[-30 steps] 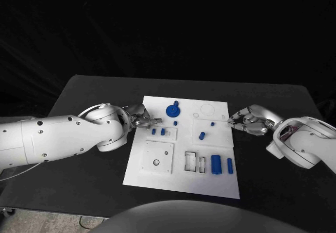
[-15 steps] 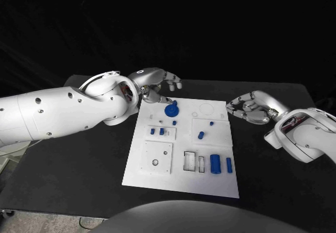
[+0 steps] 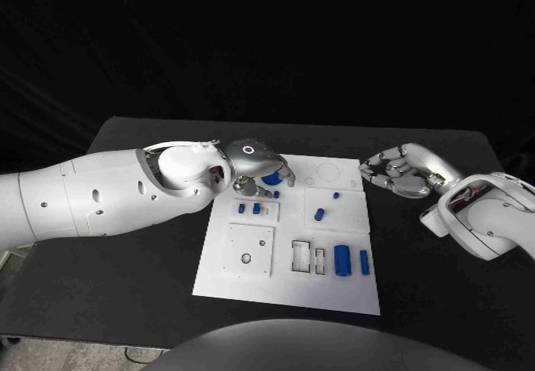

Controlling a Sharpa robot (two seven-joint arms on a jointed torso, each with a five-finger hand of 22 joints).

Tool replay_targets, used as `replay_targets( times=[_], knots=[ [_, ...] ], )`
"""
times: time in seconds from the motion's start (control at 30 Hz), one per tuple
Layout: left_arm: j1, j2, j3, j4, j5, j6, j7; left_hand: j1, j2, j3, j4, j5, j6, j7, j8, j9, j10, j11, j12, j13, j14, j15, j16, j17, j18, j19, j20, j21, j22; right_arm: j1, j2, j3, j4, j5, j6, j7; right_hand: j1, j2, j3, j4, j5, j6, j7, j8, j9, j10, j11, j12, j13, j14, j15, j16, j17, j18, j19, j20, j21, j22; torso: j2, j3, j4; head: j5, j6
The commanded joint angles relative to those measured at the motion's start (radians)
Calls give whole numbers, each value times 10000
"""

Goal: Assemble the parts on the task board

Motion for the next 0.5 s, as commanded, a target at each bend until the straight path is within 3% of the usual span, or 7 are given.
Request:
replay_targets(
  times=[0.03, 0.37, 0.47, 0.5],
  knots=[
    [-87, 140, 20, -105, -482, 479, -174, -163, -7, 59, -7, 98, 126, 15, -6, -161, 193, 24, 270, 146, 87, 20, 86, 98, 42, 108, -6, 118, 1753, -23, -40, 2, 44, 31, 21, 167, -17, -94, 58, -11, 51, 69, 17, 16, 16, 76, -2, -53, 689, 464, 43, 15, -12, 61, 61, -32, 1, 1389, -17, 6, 6, 27, 2],
    [-313, 417, 90, -407, -288, 165, -445, -407, 51, 120, 46, 323, 304, 160, 45, -348, 240, 119, 507, 307, 128, 65, 125, 123, 10, 231, -7, 268, 1799, -58, -108, 2, 61, 32, 179, 97, -17, -94, 58, -11, 51, 69, 17, 16, 16, 76, -2, -53, 689, 464, 43, 15, -12, 61, 61, -32, 1, 1389, -12, 7, -23, 49, 2],
    [-359, 511, 97, -517, -129, 96, -390, -419, 130, 231, 33, 543, 393, 232, 66, -419, 242, 141, 530, 316, 194, 76, 191, 220, -13, 301, -4, 366, 1830, -63, -100, 2, 53, 32, 242, 62, -17, -103, 61, -10, 61, 62, 18, 9, 17, 73, -3, -58, 683, 462, 43, 10, -20, 60, 62, -31, 0, 1390, -3, 12, -47, 85, 2],
    [-383, 566, 99, -574, -40, 52, -329, -393, 167, 381, -15, 776, 498, 291, 73, -488, 329, 146, 554, 302, 491, 63, 504, 724, -81, 492, 0, 665, 1922, -69, -98, 2, 47, 32, 262, 52, -17, -103, 61, -10, 61, 62, 18, 9, 17, 73, -3, -58, 683, 462, 43, 10, -20, 60, 62, -31, 0, 1390, -2, 13, -33, 64, 2]
  ],
)
